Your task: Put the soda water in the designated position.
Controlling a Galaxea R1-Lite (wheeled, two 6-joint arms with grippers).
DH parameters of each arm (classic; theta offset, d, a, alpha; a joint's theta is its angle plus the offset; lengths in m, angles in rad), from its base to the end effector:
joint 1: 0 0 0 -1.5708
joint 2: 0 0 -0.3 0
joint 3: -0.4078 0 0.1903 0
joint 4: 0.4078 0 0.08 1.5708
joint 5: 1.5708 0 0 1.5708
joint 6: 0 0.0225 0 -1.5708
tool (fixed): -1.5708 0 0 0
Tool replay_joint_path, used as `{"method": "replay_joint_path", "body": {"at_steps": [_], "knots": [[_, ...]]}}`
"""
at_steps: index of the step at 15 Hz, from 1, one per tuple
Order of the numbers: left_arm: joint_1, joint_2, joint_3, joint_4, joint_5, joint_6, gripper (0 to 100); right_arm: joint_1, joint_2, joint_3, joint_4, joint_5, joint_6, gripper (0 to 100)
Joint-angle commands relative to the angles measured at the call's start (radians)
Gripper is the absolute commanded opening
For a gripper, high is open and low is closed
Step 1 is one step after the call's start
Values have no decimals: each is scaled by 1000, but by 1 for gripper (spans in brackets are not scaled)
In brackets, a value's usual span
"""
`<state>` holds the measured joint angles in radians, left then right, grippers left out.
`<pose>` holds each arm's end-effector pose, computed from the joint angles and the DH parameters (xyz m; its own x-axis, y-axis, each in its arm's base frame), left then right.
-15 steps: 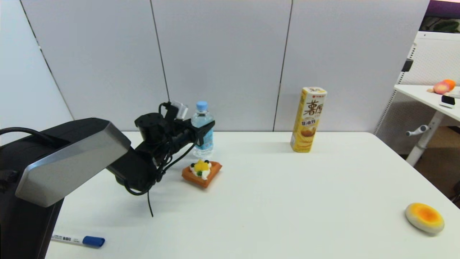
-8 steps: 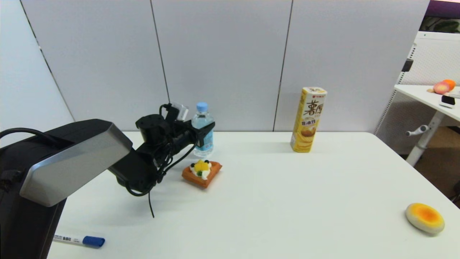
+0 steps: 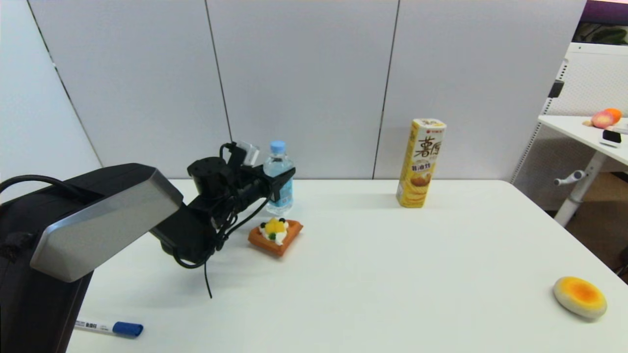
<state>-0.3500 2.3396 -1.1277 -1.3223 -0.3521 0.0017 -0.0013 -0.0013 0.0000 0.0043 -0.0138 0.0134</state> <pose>0.4117 -0.1585 0.0897 0.7581 -0.6439 0.1034 0.6437 0.7643 0.0397 -0.0229 -0.0003 0.0750 0.9999 -0.0151 -0.0030 0.0151 0.9998 0.0134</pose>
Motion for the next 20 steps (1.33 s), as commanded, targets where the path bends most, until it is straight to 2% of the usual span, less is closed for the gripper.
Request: {"method": "replay_joint_path", "body": {"at_steps": [1,8,9,17,20], "knots": [[0,6,0,-9,-2,-2,0,0,0,0,0,0,0,100],[-1,7,-1,-9,-2,0,0,0,0,0,0,0,0,100],[-3,9,-1,-9,-2,0,100,0,0,0,0,0,0,100],[-4,-8,5,-12,-2,3,100,1,0,0,0,0,0,100],[-1,-126,106,0,9,11,100,0,0,0,0,0,0,100]]}}
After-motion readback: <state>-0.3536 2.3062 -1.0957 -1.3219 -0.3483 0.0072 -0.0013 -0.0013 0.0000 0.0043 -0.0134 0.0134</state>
